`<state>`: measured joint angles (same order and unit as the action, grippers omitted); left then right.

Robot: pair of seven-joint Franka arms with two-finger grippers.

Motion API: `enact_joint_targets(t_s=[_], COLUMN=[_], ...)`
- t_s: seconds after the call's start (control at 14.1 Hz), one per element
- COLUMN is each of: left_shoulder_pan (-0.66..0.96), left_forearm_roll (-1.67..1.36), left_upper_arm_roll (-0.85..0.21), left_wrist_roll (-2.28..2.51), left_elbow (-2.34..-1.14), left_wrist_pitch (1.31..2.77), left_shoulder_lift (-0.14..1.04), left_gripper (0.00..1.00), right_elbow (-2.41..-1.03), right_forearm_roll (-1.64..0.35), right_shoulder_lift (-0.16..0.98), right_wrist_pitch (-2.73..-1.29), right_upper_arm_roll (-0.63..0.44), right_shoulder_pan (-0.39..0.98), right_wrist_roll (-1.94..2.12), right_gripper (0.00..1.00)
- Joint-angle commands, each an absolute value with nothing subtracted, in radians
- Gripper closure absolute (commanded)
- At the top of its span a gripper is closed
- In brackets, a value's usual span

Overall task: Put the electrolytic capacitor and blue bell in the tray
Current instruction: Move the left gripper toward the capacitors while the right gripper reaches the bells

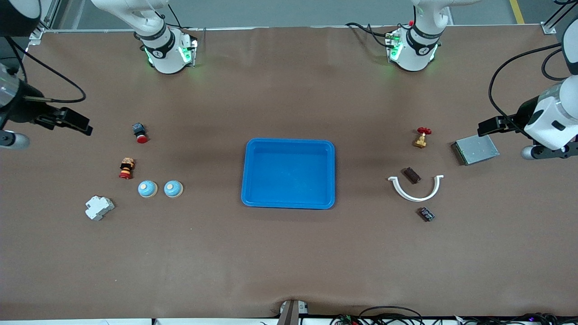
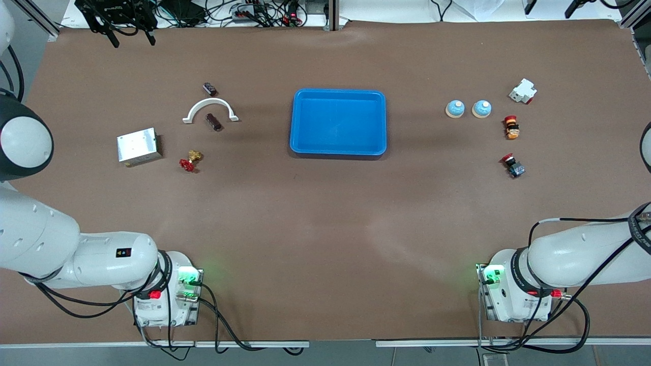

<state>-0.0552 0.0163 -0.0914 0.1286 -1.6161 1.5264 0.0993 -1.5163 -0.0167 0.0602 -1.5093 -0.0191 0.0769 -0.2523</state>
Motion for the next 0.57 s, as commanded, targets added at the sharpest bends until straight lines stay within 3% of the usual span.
enact_joint_targets(t_s=[0.0,0.5], left_shoulder_pan=[-0.057,-0.051], left_forearm_roll=[0.006,-0.031], left_upper_arm_roll=[-0.1,-0.118], left_wrist_roll=[0.175,0.397], left_elbow=[-1.672,-1.839], left_wrist_pitch=[1.557,1.728], left_shoulder_lift=[0.078,0.083], left_gripper=[0.0,0.0], right_elbow=[-1.538,-1.692], right_forearm_roll=[-0.017,-0.021], right_shoulder_lift=[0.054,0.045], right_wrist_pitch=[-1.506,-1.666], right_upper_arm_roll=[-0.02,-0.017], right_shoulder_pan=[0.116,0.133], right_wrist_roll=[-0.327,-0.334], right_gripper=[0.0,0.0])
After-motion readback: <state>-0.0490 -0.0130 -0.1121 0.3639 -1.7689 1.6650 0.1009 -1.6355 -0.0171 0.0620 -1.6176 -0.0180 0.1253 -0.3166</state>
